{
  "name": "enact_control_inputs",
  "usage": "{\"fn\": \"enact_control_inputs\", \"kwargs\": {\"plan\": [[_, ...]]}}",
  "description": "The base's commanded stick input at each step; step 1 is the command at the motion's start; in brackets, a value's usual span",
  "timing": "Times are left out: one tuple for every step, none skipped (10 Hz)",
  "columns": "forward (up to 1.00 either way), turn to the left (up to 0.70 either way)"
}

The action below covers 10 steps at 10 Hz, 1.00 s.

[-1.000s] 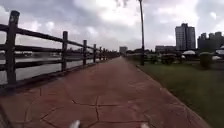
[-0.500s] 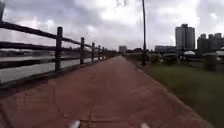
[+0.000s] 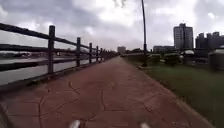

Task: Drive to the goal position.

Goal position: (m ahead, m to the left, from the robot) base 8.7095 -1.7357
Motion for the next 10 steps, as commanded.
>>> {"fn": "enact_control_inputs", "kwargs": {"plan": [[0.70, 0.00], [0.70, 0.00], [0.70, 0.00], [0.70, 0.00], [0.70, -0.18], [0.70, -0.35], [0.70, -0.35], [0.70, -0.25], [0.70, -0.04], [0.70, 0.00]]}}
